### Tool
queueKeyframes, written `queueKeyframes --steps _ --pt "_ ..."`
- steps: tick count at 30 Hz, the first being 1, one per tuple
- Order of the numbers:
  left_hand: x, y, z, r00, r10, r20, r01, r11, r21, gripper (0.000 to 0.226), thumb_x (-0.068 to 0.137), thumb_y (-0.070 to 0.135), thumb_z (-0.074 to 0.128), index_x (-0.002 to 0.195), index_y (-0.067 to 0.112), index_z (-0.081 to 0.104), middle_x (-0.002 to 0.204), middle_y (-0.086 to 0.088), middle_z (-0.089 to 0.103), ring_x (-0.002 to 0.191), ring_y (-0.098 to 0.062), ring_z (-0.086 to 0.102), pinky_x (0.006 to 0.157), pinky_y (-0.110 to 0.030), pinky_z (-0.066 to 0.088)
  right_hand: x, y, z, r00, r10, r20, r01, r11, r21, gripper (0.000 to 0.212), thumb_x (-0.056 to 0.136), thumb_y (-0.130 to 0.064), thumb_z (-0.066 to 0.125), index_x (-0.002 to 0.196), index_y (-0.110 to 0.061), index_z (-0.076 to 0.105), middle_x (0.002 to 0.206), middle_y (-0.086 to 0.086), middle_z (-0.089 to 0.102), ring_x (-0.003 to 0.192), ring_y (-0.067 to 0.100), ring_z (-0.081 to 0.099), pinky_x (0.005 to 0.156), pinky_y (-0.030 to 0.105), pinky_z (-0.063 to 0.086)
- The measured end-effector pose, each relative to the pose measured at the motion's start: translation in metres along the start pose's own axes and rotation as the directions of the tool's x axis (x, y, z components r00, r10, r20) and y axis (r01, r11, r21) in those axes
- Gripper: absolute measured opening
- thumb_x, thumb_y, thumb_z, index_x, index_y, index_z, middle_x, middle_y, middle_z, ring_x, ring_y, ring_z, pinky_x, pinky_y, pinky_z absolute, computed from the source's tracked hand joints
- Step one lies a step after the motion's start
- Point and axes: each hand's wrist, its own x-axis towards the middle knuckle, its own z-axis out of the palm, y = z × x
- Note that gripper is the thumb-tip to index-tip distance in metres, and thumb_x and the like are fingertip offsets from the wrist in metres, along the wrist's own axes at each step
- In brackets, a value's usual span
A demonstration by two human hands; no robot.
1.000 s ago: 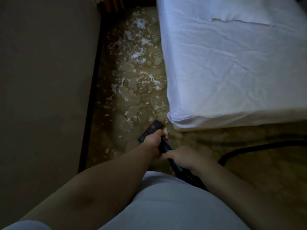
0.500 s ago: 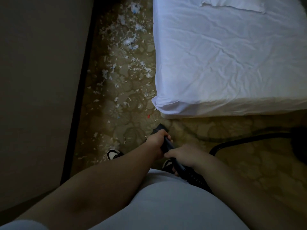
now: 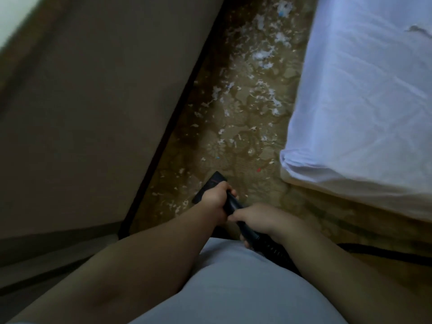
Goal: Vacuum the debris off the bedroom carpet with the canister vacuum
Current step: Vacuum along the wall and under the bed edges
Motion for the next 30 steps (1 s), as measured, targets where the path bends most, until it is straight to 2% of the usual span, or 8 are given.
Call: queueKeyframes --steps 2,4,6,10,17,23,28,30 --pt "0.004 0.022 -0.031 1.0 0.004 -0.03 -0.006 0.998 -0.056 0.02 0.1 0.018 0.055 0.082 0.008 0.057 0.064 -0.004 0.056 0.063 -0.02 0.052 0.069 -0.034 0.048 0.018 -0.026 0.022 1.0 -0.013 0.018 0.013 0.999 -0.032 0.037 0.094 -0.034 0.075 0.105 0.001 0.068 0.072 0.018 0.074 0.063 0.031 0.071 0.066 0.039 0.058" --pt "0.006 0.041 -0.061 0.998 -0.002 -0.07 -0.005 0.994 -0.106 0.015 0.099 0.019 0.056 0.088 0.009 0.059 0.063 -0.003 0.058 0.061 -0.019 0.054 0.063 -0.032 0.05 0.034 -0.05 0.043 0.999 -0.034 0.038 0.038 0.995 -0.092 0.039 0.094 -0.037 0.075 0.107 0.0 0.069 0.073 0.017 0.075 0.061 0.029 0.072 0.062 0.035 0.058" --pt "0.009 0.056 -0.09 0.994 -0.004 -0.107 -0.012 0.989 -0.147 0.012 0.097 0.021 0.058 0.094 0.01 0.061 0.066 -0.003 0.059 0.062 -0.018 0.056 0.063 -0.032 0.052 0.046 -0.072 0.064 0.996 -0.062 0.067 0.072 0.986 -0.149 0.039 0.093 -0.038 0.075 0.109 -0.003 0.069 0.077 0.016 0.077 0.06 0.028 0.073 0.059 0.033 0.058" --pt "0.01 0.077 -0.134 0.988 0.001 -0.156 -0.043 0.963 -0.265 0.009 0.096 0.019 0.057 0.093 0.011 0.06 0.066 -0.002 0.058 0.057 -0.017 0.055 0.058 -0.03 0.051 0.067 -0.105 0.098 0.989 -0.099 0.113 0.124 0.962 -0.242 0.036 0.093 -0.038 0.075 0.107 -0.006 0.07 0.077 0.014 0.077 0.058 0.025 0.073 0.055 0.03 0.055" --pt "0.015 0.092 -0.167 0.972 0.021 -0.234 -0.104 0.932 -0.347 0.007 0.091 0.02 0.062 0.095 0.014 0.064 0.069 -0.001 0.062 0.065 -0.018 0.057 0.063 -0.032 0.052 0.094 -0.128 0.124 0.981 -0.14 0.134 0.175 0.936 -0.307 0.035 0.092 -0.036 0.076 0.105 -0.004 0.069 0.071 0.014 0.074 0.056 0.026 0.072 0.055 0.032 0.055" --pt "0.015 0.089 -0.146 0.975 0.027 -0.219 -0.103 0.933 -0.345 0.014 0.092 0.02 0.063 0.105 0.013 0.065 0.076 -0.002 0.063 0.067 -0.017 0.059 0.065 -0.032 0.053 0.09 -0.118 0.105 0.981 -0.144 0.133 0.179 0.935 -0.308 0.035 0.093 -0.039 0.075 0.105 -0.006 0.07 0.072 0.012 0.075 0.06 0.025 0.073 0.061 0.034 0.058" --pt "0.013 0.071 -0.079 0.981 0.025 -0.19 -0.079 0.956 -0.284 0.02 0.092 0.019 0.064 0.11 0.01 0.066 0.083 -0.004 0.065 0.07 -0.019 0.062 0.065 -0.03 0.055 0.066 -0.089 0.045 0.988 -0.114 0.106 0.139 0.955 -0.262 0.036 0.093 -0.039 0.075 0.107 -0.006 0.071 0.075 0.013 0.076 0.061 0.026 0.073 0.057 0.031 0.055" --pt "0.014 0.057 -0.042 0.984 0.031 -0.173 -0.073 0.968 -0.241 0.017 0.092 0.02 0.063 0.105 0.009 0.066 0.078 -0.005 0.065 0.071 -0.02 0.062 0.064 -0.031 0.055 0.053 -0.07 0.014 0.993 -0.086 0.087 0.105 0.964 -0.246 0.037 0.094 -0.04 0.074 0.107 -0.005 0.071 0.074 0.014 0.077 0.06 0.026 0.073 0.057 0.031 0.056"
